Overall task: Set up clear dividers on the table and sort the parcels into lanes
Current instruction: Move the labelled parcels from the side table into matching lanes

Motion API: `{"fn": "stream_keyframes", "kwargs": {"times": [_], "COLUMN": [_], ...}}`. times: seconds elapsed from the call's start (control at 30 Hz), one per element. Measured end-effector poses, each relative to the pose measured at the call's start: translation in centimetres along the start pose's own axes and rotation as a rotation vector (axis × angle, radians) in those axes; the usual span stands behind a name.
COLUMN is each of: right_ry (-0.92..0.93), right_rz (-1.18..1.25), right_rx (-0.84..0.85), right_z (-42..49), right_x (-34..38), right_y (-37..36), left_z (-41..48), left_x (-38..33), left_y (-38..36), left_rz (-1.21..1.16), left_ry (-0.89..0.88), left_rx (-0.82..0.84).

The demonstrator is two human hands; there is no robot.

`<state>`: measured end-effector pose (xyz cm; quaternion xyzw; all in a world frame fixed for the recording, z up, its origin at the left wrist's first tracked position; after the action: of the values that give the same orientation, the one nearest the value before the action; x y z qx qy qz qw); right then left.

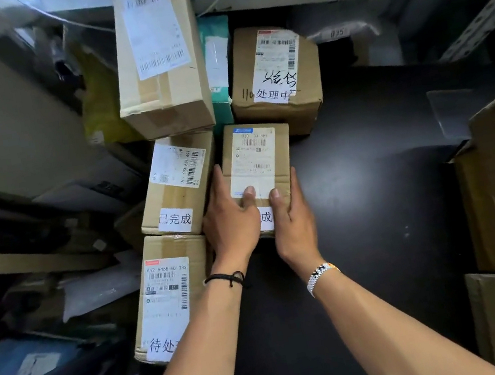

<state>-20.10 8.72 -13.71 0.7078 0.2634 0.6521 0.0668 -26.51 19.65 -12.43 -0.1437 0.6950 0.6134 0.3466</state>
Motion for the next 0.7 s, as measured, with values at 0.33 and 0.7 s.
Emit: {"fn": "stream_keyframes", "kwargs": {"times": [0.33, 0.7], "right_ry": [0.017, -0.011], "right_rz": [-0.074, -0.051], "right_rx": [-0.032, 0.015], "right_z": [0.5, 0.2], "right_x": [-0.5, -0.8], "right_y": [-0.9, -0.9], "left_z": [0.6, 1.1], "left_x": [-0.2, 0.3], "left_y": [-0.1, 0.6], "left_rz": [-0.060, -0.328], "left_ry": [0.036, 0.311], "left_rx": [-0.075, 0.061]}}
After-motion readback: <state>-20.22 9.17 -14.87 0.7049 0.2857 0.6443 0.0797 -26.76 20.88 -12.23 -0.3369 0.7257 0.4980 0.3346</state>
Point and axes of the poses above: each hand's wrist, its own z-axis towards the middle knuckle, its own y-axis out of the back of the hand, x = y × z, the point moved 3 cm from there along z, towards the middle knuckle, and after that the axes turned 15 degrees about -x, right-handed, at the moved point
